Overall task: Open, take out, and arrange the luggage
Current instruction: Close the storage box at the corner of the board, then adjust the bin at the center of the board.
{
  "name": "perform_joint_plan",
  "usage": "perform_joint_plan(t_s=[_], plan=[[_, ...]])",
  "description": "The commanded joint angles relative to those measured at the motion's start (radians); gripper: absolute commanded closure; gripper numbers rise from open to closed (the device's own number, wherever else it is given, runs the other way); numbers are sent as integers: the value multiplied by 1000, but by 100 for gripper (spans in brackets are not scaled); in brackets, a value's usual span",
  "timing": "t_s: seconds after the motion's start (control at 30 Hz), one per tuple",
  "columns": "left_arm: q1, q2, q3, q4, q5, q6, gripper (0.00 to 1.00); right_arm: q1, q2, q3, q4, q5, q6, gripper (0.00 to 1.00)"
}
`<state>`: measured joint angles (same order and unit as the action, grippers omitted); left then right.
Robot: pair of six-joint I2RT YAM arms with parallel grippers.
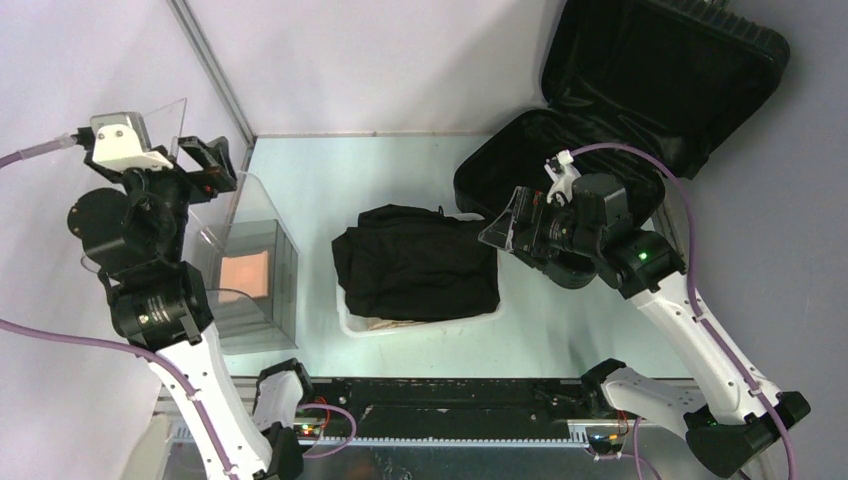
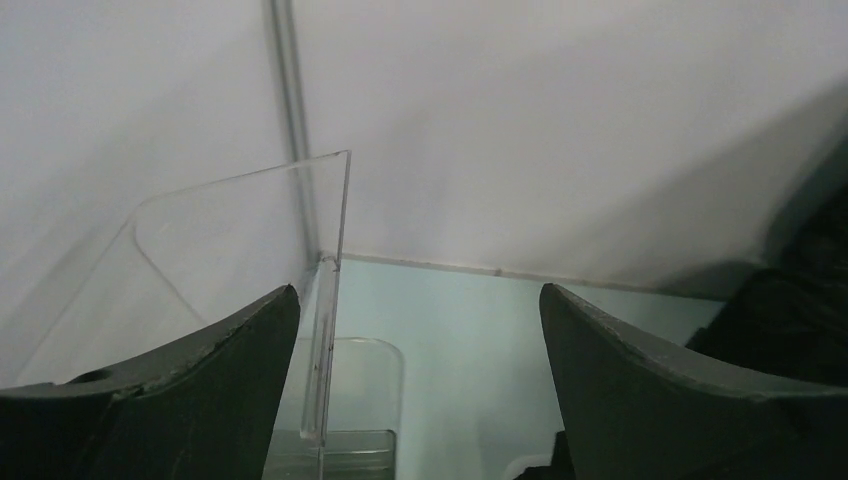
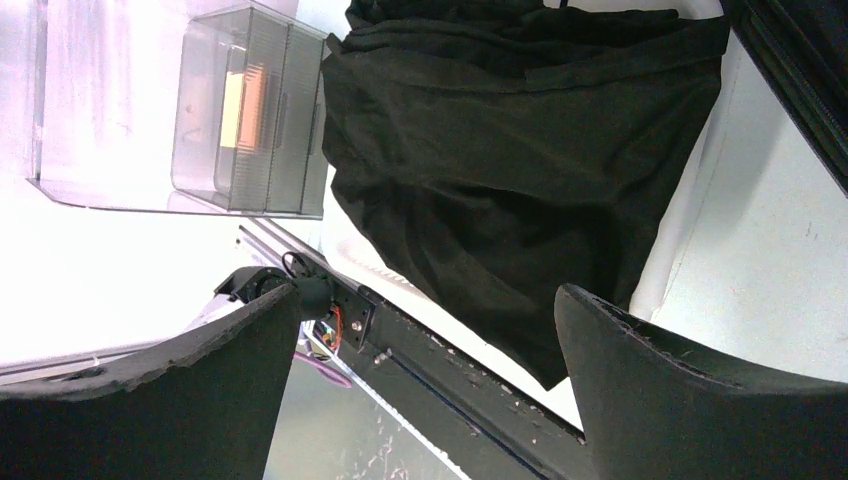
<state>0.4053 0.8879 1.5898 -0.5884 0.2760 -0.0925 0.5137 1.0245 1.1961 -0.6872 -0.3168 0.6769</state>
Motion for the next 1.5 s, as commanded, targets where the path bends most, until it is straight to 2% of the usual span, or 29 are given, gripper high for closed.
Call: perform_joint_plan(t_s=[0.0,0.27,0.47,0.57,0.73,0.87,0.93,1.0,1.03,1.1,1.23,1.33,1.47], plan=[[7,-33,-72,30,127,-105,9,-2,-24,36,-2,11,-20,0],[7,-67,-105,108,295,-213,8,9,3,37,29,-2,1,0],[6,-78,-199,299,458,-375,8,11,-4,37,12,19,-10,0],[6,-87,-266,376,472,-460,8,10,-4,36,-1,37,-9,0],[-1,-79,-301,317,404,-446,8,11,-8,37,-30,111,-8,0],[-64,-38,-280,213,356,-371,8,12,-2,36,-10,148,-23,0],[-125,-1,-246,119,301,-300,10,23,11,36,11,168,-13,0],[-207,36,-209,7,191,-209,10,62,36,37,75,202,3,2],[-258,62,-195,-65,93,-152,10,79,61,36,96,215,8,4],[-322,99,-160,-157,15,-90,11,133,109,36,170,239,22,5],[-460,150,-116,-302,-157,-8,12,228,209,36,320,194,46,8],[-558,157,-137,-356,-285,-3,12,244,246,37,366,158,62,9],[-623,131,-272,-343,-329,-35,15,247,245,37,331,137,30,8]])
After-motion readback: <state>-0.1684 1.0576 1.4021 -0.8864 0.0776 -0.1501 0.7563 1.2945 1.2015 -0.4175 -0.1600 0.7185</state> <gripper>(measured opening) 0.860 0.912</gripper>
